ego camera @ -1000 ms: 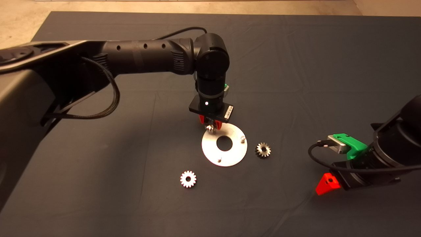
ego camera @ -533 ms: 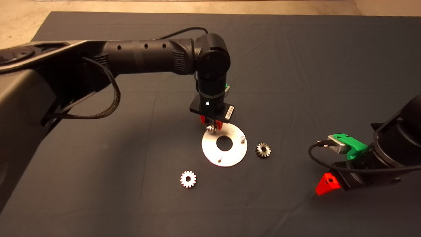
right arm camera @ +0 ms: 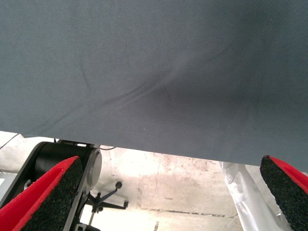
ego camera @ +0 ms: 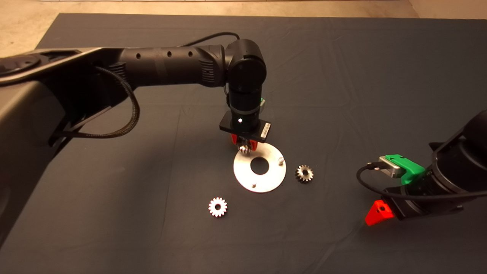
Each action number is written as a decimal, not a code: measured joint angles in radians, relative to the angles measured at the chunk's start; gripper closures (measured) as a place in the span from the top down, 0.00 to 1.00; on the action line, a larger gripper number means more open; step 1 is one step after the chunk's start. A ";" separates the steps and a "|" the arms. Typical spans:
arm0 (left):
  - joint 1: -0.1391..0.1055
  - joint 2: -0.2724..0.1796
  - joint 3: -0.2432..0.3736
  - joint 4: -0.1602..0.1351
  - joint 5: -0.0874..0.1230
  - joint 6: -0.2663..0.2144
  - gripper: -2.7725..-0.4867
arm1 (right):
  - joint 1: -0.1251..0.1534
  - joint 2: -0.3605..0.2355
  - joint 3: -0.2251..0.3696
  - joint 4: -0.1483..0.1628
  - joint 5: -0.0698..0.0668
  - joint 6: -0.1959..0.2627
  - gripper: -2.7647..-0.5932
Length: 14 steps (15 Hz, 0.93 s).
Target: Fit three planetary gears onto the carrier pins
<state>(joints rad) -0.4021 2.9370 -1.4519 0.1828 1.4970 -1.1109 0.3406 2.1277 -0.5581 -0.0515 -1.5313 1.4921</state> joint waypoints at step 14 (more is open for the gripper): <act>0.003 0.003 -0.009 -0.007 0.008 -0.050 0.18 | 0.000 0.000 0.000 0.000 0.000 0.000 1.00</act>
<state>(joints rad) -0.3996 2.9398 -1.4604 0.1755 1.5051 -1.1607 0.3406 2.1277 -0.5581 -0.0516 -1.5313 1.4921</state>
